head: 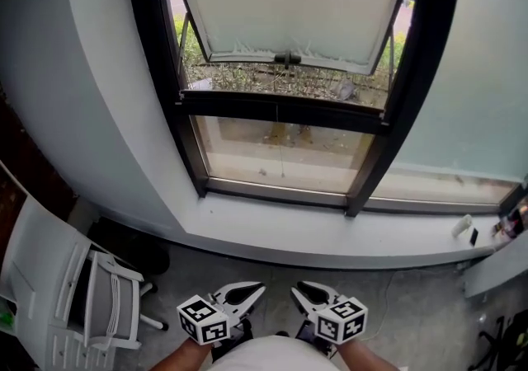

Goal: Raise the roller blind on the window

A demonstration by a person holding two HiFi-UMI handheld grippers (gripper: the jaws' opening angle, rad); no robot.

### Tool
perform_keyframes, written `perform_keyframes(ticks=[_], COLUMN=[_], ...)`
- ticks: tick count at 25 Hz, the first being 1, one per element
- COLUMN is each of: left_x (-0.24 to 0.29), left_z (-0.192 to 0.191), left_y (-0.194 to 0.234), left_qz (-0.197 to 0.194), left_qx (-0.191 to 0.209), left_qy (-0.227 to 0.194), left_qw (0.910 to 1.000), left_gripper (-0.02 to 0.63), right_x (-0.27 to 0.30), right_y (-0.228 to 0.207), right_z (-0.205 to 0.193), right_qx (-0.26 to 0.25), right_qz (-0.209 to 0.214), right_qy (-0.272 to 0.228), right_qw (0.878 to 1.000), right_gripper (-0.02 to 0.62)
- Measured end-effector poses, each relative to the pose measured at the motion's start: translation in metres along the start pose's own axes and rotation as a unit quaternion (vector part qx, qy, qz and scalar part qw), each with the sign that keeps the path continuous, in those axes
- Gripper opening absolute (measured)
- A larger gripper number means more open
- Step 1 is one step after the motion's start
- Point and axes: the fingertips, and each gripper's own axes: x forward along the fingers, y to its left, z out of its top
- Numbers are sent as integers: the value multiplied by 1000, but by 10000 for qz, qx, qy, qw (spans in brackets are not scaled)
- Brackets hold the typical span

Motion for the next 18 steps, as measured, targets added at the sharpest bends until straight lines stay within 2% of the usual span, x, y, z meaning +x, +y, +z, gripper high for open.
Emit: perform_keyframes(ticks=[3,11,18], left_x=[2,11,8], left_z=[12,66,92], left_y=[34,103,150], left_qz=[95,-316,-401], left_qx=[143,227,172], left_qy=[167,314,449], left_qw=[9997,9987,9980], left_gripper=[21,21,21], right_x=[24,94,141], right_y=[-5,-10,-9], right_z=[14,64,91], right_qx=[85,181,246], right_qz=[-160,-536,-687], right_qy=[-30,-195,-195], right_qw=[9998,9982,9971], right_gripper=[78,78,78])
